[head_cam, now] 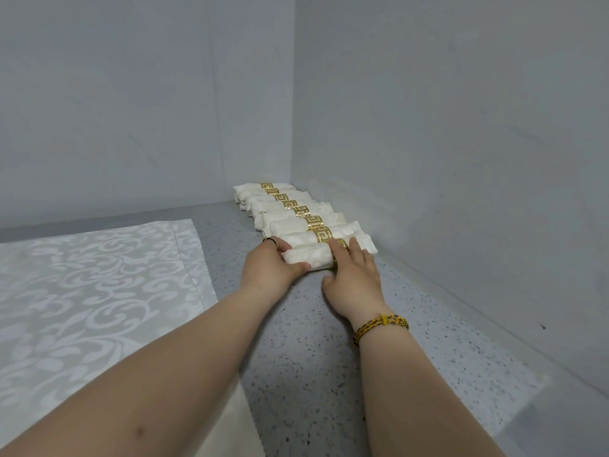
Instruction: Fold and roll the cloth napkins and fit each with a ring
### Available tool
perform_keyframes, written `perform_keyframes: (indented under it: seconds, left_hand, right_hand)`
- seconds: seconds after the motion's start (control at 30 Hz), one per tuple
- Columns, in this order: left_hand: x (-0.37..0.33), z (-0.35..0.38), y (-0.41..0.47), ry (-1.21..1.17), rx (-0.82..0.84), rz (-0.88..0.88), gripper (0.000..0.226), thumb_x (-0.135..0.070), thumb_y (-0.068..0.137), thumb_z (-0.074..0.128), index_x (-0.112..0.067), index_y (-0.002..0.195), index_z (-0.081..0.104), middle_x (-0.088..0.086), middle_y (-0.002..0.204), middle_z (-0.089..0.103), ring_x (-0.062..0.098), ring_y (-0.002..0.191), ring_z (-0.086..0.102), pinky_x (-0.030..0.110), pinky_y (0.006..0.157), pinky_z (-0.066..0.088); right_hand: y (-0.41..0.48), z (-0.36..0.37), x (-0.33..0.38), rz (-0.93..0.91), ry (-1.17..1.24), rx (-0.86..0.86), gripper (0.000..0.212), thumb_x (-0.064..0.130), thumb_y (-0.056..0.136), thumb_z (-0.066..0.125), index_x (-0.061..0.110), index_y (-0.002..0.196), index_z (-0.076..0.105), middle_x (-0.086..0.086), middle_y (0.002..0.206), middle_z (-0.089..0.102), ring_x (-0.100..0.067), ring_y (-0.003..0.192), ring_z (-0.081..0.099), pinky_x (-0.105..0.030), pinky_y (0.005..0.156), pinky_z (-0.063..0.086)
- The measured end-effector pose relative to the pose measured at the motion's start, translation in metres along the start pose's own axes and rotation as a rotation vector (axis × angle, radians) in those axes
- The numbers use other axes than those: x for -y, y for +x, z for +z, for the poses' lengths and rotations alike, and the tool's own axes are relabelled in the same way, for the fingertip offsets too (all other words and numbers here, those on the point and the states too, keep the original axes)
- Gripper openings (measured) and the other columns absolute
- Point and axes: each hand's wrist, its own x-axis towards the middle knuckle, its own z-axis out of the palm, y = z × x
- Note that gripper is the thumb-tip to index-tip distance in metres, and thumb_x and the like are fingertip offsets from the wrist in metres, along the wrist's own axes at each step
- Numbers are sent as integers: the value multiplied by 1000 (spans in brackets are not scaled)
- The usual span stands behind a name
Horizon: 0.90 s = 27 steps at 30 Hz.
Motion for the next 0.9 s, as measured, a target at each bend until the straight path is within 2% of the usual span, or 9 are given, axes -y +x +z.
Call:
perform_keyframes:
  seconds: [0.37, 0.47, 0.6, 0.73, 0.83, 0.9]
  left_hand:
    - [-2, 5, 3, 23, 20, 18, 47, -26, 72, 74, -8, 110, 53, 0, 91, 51, 14, 84, 49, 19, 71, 35]
    - [-3, 3, -1, 10, 44, 18, 59, -27, 71, 76, -8, 119, 49, 4, 107, 56, 18, 98, 53, 18, 76, 35]
    - [-4, -15, -17, 64, 102, 60, 67, -34, 74, 72, -12, 129, 42, 3, 126, 52, 18, 111, 51, 21, 83, 36]
    - [8, -65, -50, 134, 142, 109, 47, -37, 82, 63, -20, 124, 49, -4, 126, 51, 11, 114, 48, 19, 86, 34]
    - [32, -122, -94, 253, 191, 170, 30, -34, 84, 61, -32, 112, 50, -18, 116, 44, 4, 121, 41, 9, 83, 28]
    - [51, -156, -128, 346, 256, 155, 31, -42, 83, 59, -42, 110, 45, -26, 118, 34, -2, 127, 33, 2, 84, 24]
  right_hand:
    - [1, 0, -1, 2, -1, -19, 65, 21, 92, 42, 27, 145, 6, -4, 155, -6, -25, 142, -5, -35, 115, -2]
    - [1, -1, -1, -2, -8, -40, 65, 22, 91, 42, 28, 145, 6, -4, 155, -6, -26, 142, -4, -38, 115, -3]
    - [-2, -1, -2, -11, -3, -95, 65, 19, 89, 44, 27, 145, 11, -3, 155, -1, -24, 142, -1, -38, 116, -3]
    - [-4, -2, -2, -66, -14, -211, 59, 18, 90, 43, 25, 144, 19, -3, 155, 9, -22, 142, 6, -33, 116, -1]
    - [-12, 0, 12, -199, -69, -320, 49, 12, 91, 42, 17, 139, 34, -7, 151, 23, -24, 140, 17, -34, 114, 1]
    - [-21, 0, 25, -288, -87, -343, 42, 13, 92, 39, 12, 135, 42, -9, 148, 30, -26, 139, 21, -34, 115, 2]
